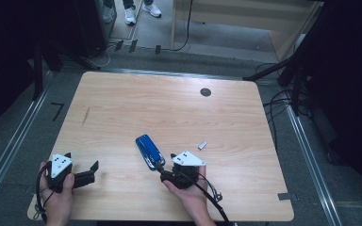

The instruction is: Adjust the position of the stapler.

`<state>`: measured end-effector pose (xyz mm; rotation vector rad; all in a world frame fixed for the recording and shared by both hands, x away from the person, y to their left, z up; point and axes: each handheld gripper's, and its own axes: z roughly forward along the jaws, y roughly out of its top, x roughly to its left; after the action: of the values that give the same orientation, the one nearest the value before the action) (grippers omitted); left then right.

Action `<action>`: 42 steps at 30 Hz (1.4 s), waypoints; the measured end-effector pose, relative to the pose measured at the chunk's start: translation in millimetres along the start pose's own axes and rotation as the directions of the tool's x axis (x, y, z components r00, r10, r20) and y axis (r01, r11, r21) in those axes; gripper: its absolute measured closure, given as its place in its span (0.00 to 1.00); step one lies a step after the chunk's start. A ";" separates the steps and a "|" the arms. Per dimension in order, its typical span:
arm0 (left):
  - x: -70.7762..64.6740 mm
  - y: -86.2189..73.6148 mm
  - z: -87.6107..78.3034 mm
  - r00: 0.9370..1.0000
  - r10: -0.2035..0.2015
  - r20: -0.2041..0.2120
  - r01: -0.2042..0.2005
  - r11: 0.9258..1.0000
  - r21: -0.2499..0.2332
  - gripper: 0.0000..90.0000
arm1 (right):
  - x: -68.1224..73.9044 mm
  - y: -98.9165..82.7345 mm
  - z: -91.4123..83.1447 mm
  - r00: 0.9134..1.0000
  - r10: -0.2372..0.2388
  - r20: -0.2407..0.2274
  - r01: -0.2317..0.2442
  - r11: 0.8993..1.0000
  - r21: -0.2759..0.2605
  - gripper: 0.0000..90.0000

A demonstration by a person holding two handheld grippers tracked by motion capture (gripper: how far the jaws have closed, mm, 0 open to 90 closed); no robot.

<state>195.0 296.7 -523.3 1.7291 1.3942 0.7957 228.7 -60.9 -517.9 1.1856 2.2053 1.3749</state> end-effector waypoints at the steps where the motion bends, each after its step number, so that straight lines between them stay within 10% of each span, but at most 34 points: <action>1: 0.0 0.0 -0.2 1.000 -0.004 0.002 0.004 1.000 -0.001 0.00 | 0.9 0.6 4.3 1.000 0.000 0.002 0.000 1.000 0.002 0.42; 11: 1.3 0.5 0.7 0.998 -0.049 0.049 0.049 0.999 -0.006 0.00 | 6.0 -2.5 18.6 1.000 -0.008 0.001 0.007 1.000 0.022 0.43; 28: -2.9 0.6 1.3 0.999 -0.011 0.052 0.011 1.000 -0.002 0.00 | 11.9 8.0 50.6 0.999 -0.045 0.002 0.045 0.999 0.028 0.48; 42: -2.3 0.5 1.0 0.998 -0.020 0.055 0.020 1.000 -0.006 0.00 | 17.2 16.3 73.2 0.997 -0.051 0.061 0.048 0.998 0.043 0.71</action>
<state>195.6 294.2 -523.4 1.7168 1.3683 0.7356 270.6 0.3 -538.1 1.1639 2.2152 1.2614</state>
